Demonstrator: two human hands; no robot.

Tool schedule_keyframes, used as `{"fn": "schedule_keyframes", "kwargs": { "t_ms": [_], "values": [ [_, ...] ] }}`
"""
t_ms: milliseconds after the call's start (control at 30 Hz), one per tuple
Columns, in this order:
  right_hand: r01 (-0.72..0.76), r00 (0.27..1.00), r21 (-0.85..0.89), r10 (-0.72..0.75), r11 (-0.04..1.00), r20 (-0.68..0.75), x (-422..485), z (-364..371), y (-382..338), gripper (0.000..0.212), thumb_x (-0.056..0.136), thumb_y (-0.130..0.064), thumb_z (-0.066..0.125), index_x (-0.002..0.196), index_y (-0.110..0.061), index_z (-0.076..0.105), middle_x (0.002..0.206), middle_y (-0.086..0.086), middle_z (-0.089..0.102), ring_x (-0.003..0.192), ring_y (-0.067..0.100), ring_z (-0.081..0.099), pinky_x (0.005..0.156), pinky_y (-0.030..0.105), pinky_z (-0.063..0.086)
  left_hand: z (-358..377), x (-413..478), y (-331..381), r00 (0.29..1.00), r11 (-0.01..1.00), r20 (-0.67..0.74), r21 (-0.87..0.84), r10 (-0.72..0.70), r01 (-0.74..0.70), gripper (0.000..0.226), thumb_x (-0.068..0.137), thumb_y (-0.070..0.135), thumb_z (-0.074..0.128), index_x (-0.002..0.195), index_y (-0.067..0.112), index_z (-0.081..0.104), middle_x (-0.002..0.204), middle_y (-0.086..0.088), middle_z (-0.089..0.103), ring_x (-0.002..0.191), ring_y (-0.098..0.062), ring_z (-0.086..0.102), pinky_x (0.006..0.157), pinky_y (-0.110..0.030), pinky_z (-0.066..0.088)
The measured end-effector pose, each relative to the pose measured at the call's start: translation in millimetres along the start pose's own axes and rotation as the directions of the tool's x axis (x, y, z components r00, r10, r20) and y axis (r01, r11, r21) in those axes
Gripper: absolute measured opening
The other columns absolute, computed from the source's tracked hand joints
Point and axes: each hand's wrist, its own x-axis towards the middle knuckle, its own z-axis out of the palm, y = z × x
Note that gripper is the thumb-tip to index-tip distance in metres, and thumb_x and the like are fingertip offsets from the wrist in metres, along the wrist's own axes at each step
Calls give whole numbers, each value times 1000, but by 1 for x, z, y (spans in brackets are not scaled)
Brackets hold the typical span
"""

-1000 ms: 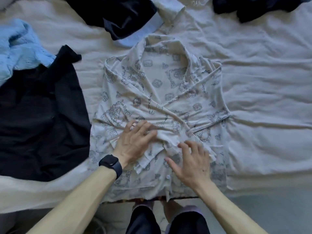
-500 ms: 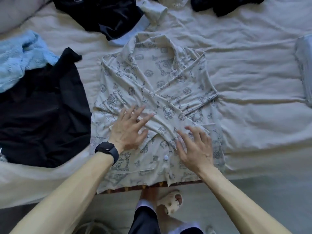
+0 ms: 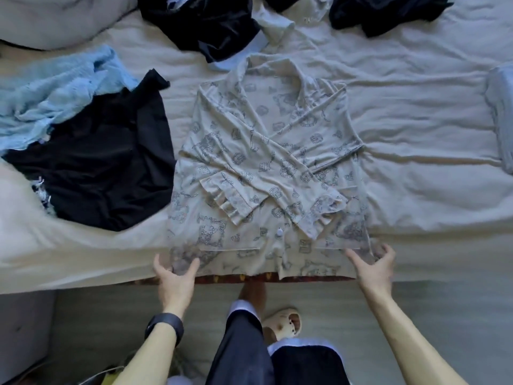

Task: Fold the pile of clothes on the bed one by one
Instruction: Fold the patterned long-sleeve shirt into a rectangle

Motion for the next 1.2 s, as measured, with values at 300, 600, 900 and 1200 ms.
{"fn": "schedule_keyframes", "kwargs": {
  "t_ms": [300, 600, 900, 1200],
  "values": [
    [2, 981, 66, -15, 998, 194, 4, -10, 37, 17, 95, -26, 68, 104, -11, 68, 99, 6, 71, 90, 23, 65, 87, 45, 54, -18, 13, -23, 988, 988, 104, -122, 112, -99, 25, 97, 35, 63, 108, 12, 68, 103, 3, 66, 103, -23, 59, 86, -34, 41],
    [-194, 976, 509, 112, 839, 187, -41, -55, 28, 7, 98, -14, 65, 93, -10, 68, 95, 9, 68, 84, 21, 64, 70, 30, 61, -60, -32, -26, 999, 929, 4, -368, 42, -38, 37, 90, 42, 71, 114, 14, 68, 116, -6, 69, 106, -25, 63, 97, -42, 50],
    [-164, 986, 677, 115, 718, 117, -125, -131, -14, 14, 99, -7, 62, 90, -17, 60, 89, 3, 61, 75, 13, 57, 51, 18, 55, -125, -110, -14, 998, 876, -17, -480, -66, 50, 22, 95, 33, 66, 112, 20, 69, 119, -8, 67, 108, -29, 62, 98, -45, 50],
    [-350, 937, 621, 257, 702, 237, -173, -147, 15, 14, 102, -7, 56, 91, -14, 57, 92, 12, 60, 75, 22, 56, 59, 34, 51, -144, -141, -41, 981, 781, 91, -595, -172, 193, 8, 98, 17, 63, 101, 10, 66, 103, -13, 69, 93, -32, 66, 85, -44, 55]
  ]
}}
